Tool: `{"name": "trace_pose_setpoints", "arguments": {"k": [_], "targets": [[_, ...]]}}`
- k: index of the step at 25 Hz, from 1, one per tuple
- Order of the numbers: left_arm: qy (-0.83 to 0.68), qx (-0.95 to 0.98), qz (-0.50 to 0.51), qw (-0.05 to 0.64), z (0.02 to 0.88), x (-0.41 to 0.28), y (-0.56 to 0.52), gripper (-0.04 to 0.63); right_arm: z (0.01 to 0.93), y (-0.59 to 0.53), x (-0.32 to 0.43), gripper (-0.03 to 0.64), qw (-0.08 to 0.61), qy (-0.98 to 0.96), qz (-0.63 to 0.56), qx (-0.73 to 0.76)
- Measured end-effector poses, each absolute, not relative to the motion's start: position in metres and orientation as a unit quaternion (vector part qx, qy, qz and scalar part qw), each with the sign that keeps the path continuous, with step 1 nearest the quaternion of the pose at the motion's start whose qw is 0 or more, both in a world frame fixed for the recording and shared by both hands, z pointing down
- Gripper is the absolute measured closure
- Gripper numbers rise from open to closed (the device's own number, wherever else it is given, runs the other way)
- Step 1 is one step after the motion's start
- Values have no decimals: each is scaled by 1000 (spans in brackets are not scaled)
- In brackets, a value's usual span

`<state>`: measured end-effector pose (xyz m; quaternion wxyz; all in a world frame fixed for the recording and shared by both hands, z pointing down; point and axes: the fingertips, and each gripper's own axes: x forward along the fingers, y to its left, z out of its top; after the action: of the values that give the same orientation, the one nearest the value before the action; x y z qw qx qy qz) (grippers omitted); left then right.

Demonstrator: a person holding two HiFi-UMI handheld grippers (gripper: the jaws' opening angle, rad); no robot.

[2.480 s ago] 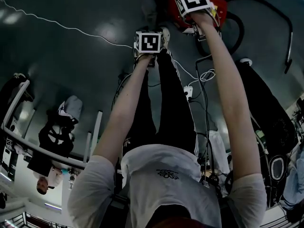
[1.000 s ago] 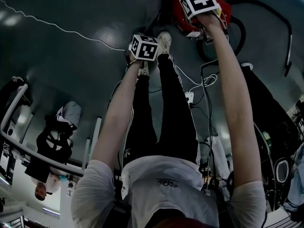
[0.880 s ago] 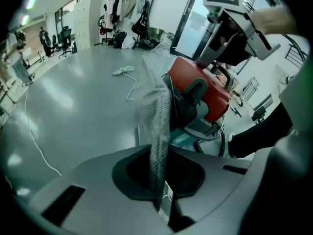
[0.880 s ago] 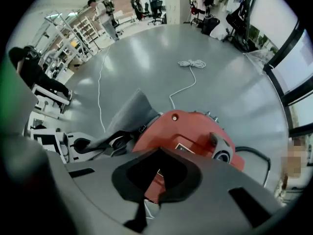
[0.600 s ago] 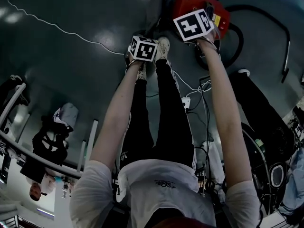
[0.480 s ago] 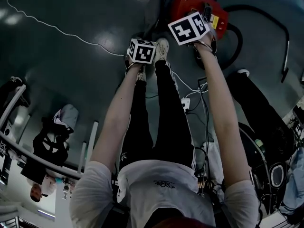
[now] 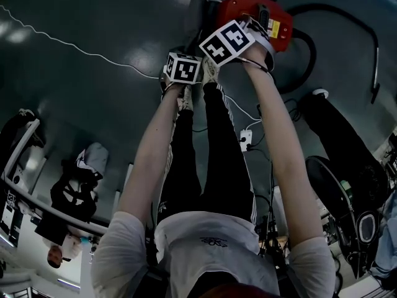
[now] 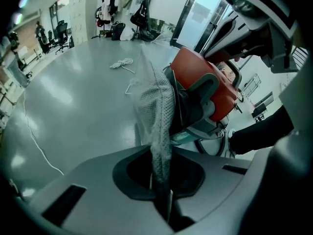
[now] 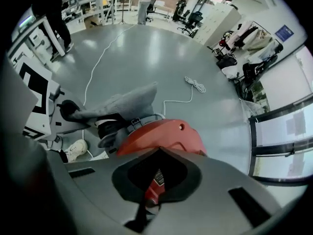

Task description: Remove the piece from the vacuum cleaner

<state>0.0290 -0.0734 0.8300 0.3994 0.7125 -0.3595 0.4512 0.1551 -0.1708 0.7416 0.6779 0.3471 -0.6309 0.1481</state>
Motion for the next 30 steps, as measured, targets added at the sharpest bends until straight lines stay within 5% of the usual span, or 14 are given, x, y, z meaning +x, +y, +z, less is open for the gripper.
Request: {"name": "trace_pose_setpoints", "arguments": {"k": [15, 20, 25, 30], "targets": [[-403, 713, 407, 405, 827, 3, -112, 580, 739, -198, 145, 618, 701, -620, 84, 343], [-400, 720, 411, 390, 823, -18, -106, 579, 746, -159, 171, 621, 793, -551, 2, 262], [-348, 748, 464, 323, 820, -19, -93, 580, 747, -148, 170, 620, 764, -584, 33, 271], [-366, 738, 452, 342, 822, -22, -89, 580, 730, -157, 117, 620, 683, -673, 86, 271]]}}
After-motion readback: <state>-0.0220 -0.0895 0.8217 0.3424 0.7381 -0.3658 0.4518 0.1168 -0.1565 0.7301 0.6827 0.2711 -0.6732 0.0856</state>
